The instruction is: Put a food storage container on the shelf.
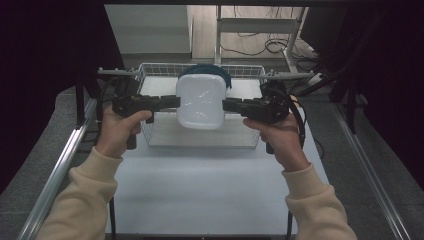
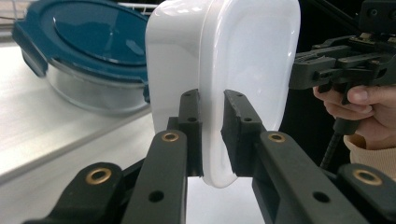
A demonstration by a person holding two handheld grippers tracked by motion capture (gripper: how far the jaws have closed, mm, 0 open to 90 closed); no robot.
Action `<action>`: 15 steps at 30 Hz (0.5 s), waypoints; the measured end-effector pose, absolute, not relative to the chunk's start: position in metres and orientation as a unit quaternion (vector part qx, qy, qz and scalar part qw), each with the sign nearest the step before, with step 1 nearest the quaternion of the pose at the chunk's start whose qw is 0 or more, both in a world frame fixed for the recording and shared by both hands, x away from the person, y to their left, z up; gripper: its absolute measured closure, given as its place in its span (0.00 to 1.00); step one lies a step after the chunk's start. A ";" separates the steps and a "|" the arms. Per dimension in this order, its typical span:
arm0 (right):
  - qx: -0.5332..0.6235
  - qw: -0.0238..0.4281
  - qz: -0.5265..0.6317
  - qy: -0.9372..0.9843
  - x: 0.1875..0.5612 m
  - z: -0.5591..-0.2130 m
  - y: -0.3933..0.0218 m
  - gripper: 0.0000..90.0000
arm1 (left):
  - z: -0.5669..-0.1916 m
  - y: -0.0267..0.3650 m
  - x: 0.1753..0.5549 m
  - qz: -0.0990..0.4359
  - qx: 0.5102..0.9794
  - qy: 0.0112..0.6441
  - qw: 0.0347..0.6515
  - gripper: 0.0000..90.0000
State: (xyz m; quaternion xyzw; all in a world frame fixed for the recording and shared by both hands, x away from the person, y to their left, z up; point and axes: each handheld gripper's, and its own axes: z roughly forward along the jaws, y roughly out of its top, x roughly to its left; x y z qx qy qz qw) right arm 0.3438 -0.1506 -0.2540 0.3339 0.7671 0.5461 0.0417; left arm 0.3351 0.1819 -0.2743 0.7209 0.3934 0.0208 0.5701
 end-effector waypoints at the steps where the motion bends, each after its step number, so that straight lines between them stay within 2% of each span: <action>1: 0.335 0.042 0.545 0.767 0.345 -0.252 -0.150 0.89 | -0.271 0.182 0.337 0.022 0.722 0.393 0.568 0.87; 15: 0.335 0.035 0.549 0.765 0.366 -0.226 -0.143 0.89 | -0.247 0.190 0.359 0.009 0.717 0.399 0.571 0.87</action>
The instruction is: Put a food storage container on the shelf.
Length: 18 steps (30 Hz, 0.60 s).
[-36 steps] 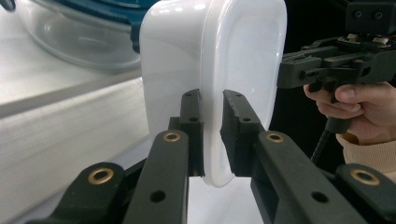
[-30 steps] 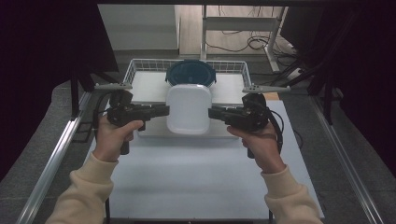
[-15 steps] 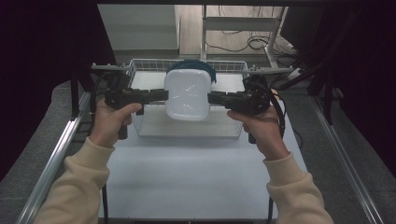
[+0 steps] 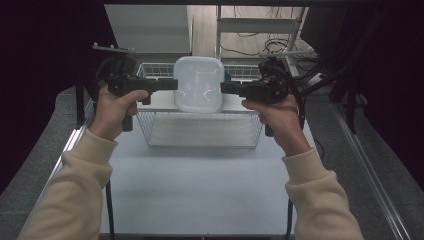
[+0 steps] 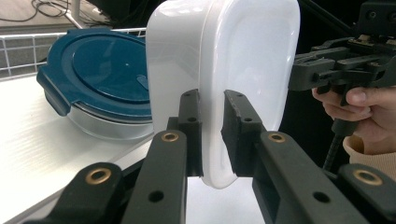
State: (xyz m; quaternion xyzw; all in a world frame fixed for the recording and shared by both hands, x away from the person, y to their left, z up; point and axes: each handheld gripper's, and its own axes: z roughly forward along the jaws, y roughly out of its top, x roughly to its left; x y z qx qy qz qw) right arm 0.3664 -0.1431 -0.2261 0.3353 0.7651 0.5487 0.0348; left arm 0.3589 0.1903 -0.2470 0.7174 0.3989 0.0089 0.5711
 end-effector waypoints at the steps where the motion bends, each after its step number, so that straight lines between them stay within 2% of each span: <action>1: 0.336 0.034 0.548 0.765 0.367 -0.225 -0.143 0.89 | -0.246 0.190 0.361 0.008 0.716 0.400 0.572 0.87; 18: 0.350 0.006 0.548 0.760 0.407 -0.213 -0.136 0.89 | -0.232 0.197 0.393 -0.001 0.712 0.421 0.562 0.87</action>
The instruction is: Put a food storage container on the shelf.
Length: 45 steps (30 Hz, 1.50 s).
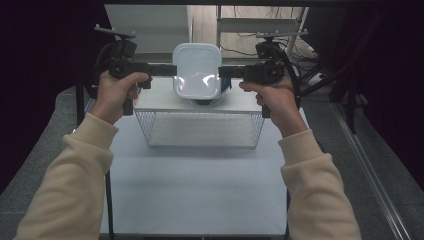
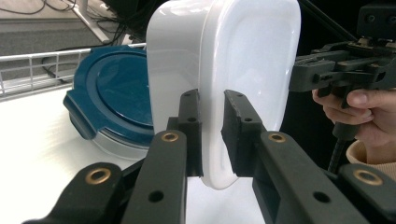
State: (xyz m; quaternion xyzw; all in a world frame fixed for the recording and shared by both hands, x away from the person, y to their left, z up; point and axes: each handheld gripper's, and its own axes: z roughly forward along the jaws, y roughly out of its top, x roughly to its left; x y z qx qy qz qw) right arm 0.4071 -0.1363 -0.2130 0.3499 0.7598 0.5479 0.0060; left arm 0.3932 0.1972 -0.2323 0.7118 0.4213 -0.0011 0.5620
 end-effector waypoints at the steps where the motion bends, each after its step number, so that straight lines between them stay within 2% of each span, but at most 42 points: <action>1: 0.351 0.005 0.547 0.760 0.409 -0.212 -0.136 0.89 | -0.232 0.198 0.396 -0.003 0.711 0.422 0.563 0.87; 15: 0.381 -0.017 0.528 0.759 0.441 -0.220 -0.138 0.89 | -0.243 0.193 0.429 -0.030 0.704 0.444 0.553 0.86; 17: 0.392 -0.041 0.536 0.746 0.450 -0.223 -0.141 0.88 | -0.244 0.193 0.432 -0.037 0.697 0.448 0.559 0.86; 25: 0.426 -0.071 0.541 0.722 0.470 -0.230 -0.144 0.84 | -0.250 0.192 0.452 -0.070 0.673 0.472 0.565 0.83; 26: 0.439 -0.088 0.544 0.710 0.477 -0.234 -0.147 0.82 | -0.252 0.191 0.458 -0.077 0.667 0.478 0.567 0.82; 35: 0.486 -0.144 0.548 0.665 0.507 -0.252 -0.151 0.76 | -0.261 0.190 0.480 -0.102 0.643 0.502 0.569 0.78; 45: 0.494 -0.147 0.553 0.655 0.513 -0.257 -0.150 0.76 | -0.268 0.193 0.485 -0.111 0.634 0.503 0.577 0.76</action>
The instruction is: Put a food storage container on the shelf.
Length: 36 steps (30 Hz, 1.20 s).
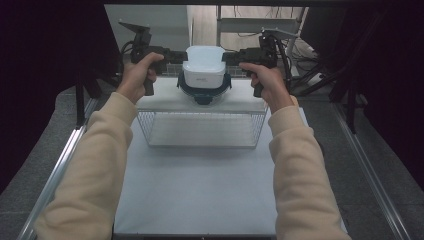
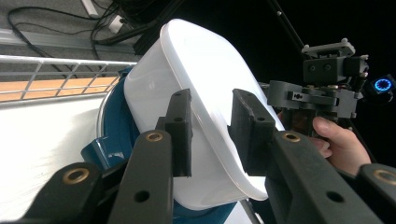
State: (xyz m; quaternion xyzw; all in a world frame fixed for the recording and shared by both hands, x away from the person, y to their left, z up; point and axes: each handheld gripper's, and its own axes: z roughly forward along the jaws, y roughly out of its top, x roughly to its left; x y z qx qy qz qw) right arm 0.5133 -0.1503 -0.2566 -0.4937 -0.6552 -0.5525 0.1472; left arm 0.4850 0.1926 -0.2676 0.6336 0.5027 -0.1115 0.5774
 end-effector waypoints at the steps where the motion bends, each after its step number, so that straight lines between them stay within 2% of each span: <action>1: -0.495 0.148 -0.553 -0.654 0.513 -0.256 -0.150 0.76 | -0.267 0.192 0.485 -0.110 0.634 0.503 0.577 0.76; 6: -0.496 0.139 -0.554 -0.654 0.511 -0.256 -0.149 0.76 | -0.268 0.188 0.484 -0.100 0.644 0.502 0.569 0.67; 9: -0.490 0.111 -0.559 -0.660 0.508 -0.253 -0.149 0.60 | -0.266 0.188 0.481 -0.074 0.644 0.503 0.571 0.57; 12: -0.482 0.096 -0.569 -0.660 0.503 -0.249 -0.154 0.53 | -0.262 0.191 0.476 -0.052 0.644 0.500 0.577 0.45; 13: -0.475 0.079 -0.570 -0.666 0.498 -0.246 -0.157 0.48 | -0.261 0.192 0.473 -0.045 0.643 0.499 0.579 0.40; 22: -0.438 0.035 -0.576 -0.689 0.468 -0.240 -0.172 0.38 | -0.255 0.205 0.440 0.011 0.666 0.465 0.584 0.32; 26: -0.415 0.019 -0.584 -0.697 0.453 -0.241 -0.178 0.36 | -0.255 0.207 0.423 0.068 0.688 0.458 0.559 0.29; 36: -0.374 -0.033 -0.571 -0.730 0.421 -0.257 -0.192 0.33 | -0.265 0.210 0.394 0.090 0.699 0.434 0.562 0.28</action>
